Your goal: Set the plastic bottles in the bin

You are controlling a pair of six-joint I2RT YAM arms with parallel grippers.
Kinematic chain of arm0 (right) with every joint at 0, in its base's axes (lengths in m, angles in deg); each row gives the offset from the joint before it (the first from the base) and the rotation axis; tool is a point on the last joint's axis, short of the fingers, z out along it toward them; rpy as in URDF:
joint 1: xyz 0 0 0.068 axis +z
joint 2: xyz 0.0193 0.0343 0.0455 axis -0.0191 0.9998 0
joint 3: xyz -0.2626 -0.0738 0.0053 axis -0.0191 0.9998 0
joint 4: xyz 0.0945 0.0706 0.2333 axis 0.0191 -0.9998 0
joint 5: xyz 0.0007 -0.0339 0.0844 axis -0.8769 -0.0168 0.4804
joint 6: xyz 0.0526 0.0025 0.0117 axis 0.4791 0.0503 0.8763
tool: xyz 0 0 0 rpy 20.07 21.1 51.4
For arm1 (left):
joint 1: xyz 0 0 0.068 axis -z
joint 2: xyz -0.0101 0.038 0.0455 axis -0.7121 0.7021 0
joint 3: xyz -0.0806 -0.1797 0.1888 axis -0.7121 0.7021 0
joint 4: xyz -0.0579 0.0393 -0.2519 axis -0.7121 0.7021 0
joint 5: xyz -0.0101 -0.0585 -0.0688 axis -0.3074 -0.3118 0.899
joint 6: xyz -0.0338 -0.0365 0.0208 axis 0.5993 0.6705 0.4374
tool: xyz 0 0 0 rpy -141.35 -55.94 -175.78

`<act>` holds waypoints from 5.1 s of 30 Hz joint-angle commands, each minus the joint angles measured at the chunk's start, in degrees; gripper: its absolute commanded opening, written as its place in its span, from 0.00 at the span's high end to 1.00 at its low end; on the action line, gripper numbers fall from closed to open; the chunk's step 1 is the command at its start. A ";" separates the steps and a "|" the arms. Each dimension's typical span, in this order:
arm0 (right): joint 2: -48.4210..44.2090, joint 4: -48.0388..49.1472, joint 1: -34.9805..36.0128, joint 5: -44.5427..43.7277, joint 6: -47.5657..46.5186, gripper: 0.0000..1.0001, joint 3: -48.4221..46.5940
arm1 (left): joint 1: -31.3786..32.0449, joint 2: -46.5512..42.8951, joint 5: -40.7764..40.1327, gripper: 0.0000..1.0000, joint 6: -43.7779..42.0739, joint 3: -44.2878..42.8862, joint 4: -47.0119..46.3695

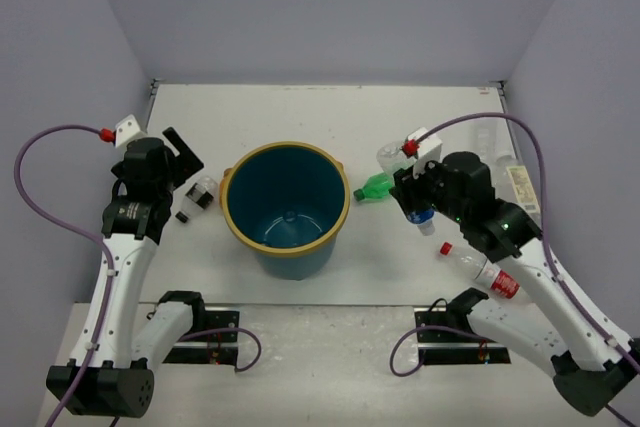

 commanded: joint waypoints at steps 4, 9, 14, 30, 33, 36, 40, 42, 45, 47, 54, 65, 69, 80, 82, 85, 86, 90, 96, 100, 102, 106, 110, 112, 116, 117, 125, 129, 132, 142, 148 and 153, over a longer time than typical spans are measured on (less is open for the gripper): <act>-12.37 28.22 0.28 22.07 9.81 0.80 -4.03 | 0.26 -0.76 -0.70 0.00 3.48 2.26 -0.49; -6.76 42.13 1.43 33.15 17.08 0.79 -7.20 | 0.26 0.75 1.72 0.00 4.06 2.83 -0.15; 4.47 45.87 10.13 33.18 16.71 0.77 -13.07 | 0.26 0.72 3.17 0.00 4.83 3.40 -0.39; 21.05 49.22 21.76 29.25 17.58 0.16 -15.88 | 0.25 5.42 0.34 0.00 4.82 5.82 -1.54; 20.69 47.87 21.76 27.10 16.62 0.01 -16.70 | 0.25 5.93 0.20 0.00 4.01 5.74 -2.04; 20.04 46.09 21.76 24.06 15.95 0.01 -17.54 | 0.26 6.04 -0.07 0.00 3.54 5.64 -1.79; 17.92 45.38 21.76 16.94 16.25 0.01 -16.26 | 0.25 5.78 0.10 0.00 3.39 4.99 -1.31; 15.78 44.99 21.76 10.82 16.96 0.01 -14.75 | 0.26 5.70 0.18 0.00 3.77 4.67 -0.91; 12.09 45.03 21.66 0.91 18.00 0.01 -12.39 | 0.16 5.70 -0.31 0.00 4.21 4.46 -0.29; 9.04 44.18 21.17 -8.32 18.27 0.01 -10.83 | 0.09 5.99 -0.80 0.00 4.32 4.14 0.44; -1.69 31.57 10.27 -16.73 23.67 0.01 -8.66 | -3.70 10.36 2.91 0.00 6.70 3.50 3.66; -18.79 20.66 7.88 -37.27 34.09 0.01 9.90 | -8.44 16.25 2.33 0.00 26.09 5.23 5.62; -20.37 18.61 7.53 -41.56 33.87 0.01 12.83 | -8.44 18.75 4.48 0.00 31.18 4.05 5.69; -15.89 18.61 -6.88 -31.49 37.64 0.01 18.29 | -8.44 25.81 4.84 0.00 39.99 4.93 3.51; -13.76 18.70 -10.54 -27.64 38.94 0.01 18.90 | -8.44 27.73 5.03 0.00 40.98 4.79 3.27; -10.96 18.70 -13.67 -25.68 38.83 0.01 19.12 | -8.44 30.84 5.20 0.00 42.41 5.02 2.89; -10.39 18.71 -14.30 -25.66 38.58 0.01 19.10 | -8.44 31.67 5.29 0.00 42.74 5.12 2.61; -9.75 20.93 -16.00 -23.55 36.53 0.01 20.50 | -8.39 35.59 5.58 0.00 43.55 5.05 0.65; -11.17 23.10 -17.45 -21.10 35.24 0.01 22.54 | -8.53 40.97 5.13 0.00 43.27 3.38 0.38; -11.81 23.59 -17.77 -20.67 34.83 0.01 22.77 | -8.63 41.16 6.36 0.00 38.37 1.83 -0.55; -11.88 23.82 -17.79 -20.37 34.83 0.01 22.80 | -8.56 39.47 6.86 0.00 34.80 1.18 -1.75; -11.85 23.97 -17.87 -20.57 34.66 0.01 22.77 | -8.53 33.36 5.48 0.00 28.35 0.36 -0.56; -11.91 24.27 -17.88 -20.58 34.44 0.01 22.99 | -8.68 27.56 1.16 0.00 27.40 0.16 2.50; -11.93 24.33 -17.97 -20.49 34.30 0.01 23.04 | -8.71 26.35 -0.71 0.00 28.04 0.09 3.16; -12.32 24.41 -18.05 -20.31 33.82 0.01 23.33 | -9.79 27.60 -1.32 0.00 27.81 -0.38 1.86; -12.52 24.41 -18.09 -20.35 33.74 0.01 23.46 | -9.96 28.55 -1.11 0.00 27.42 -0.74 0.79; -13.60 24.43 -18.47 -20.95 32.99 0.01 24.09 | -11.76 43.59 -0.69 0.00 26.12 -9.20 1.47; -13.52 24.41 -18.64 -20.98 32.66 0.01 24.09 | -12.10 46.57 -1.20 0.00 26.93 -7.88 1.25; -13.43 24.46 -18.72 -20.96 32.64 0.01 24.09 | -12.41 47.47 -2.26 0.00 27.79 -6.45 0.52; -13.99 24.37 -18.75 -21.16 32.55 0.01 24.30 | -12.57 48.76 -2.10 0.67 27.14 -5.78 -0.56; -16.15 24.32 -18.84 -19.77 32.19 0.01 24.71 | -12.48 38.96 0.37 1.00 23.98 -5.63 -0.27; -16.89 24.32 -18.84 -16.48 31.89 0.01 25.25 | -10.75 21.89 6.98 1.00 18.14 -5.81 -5.51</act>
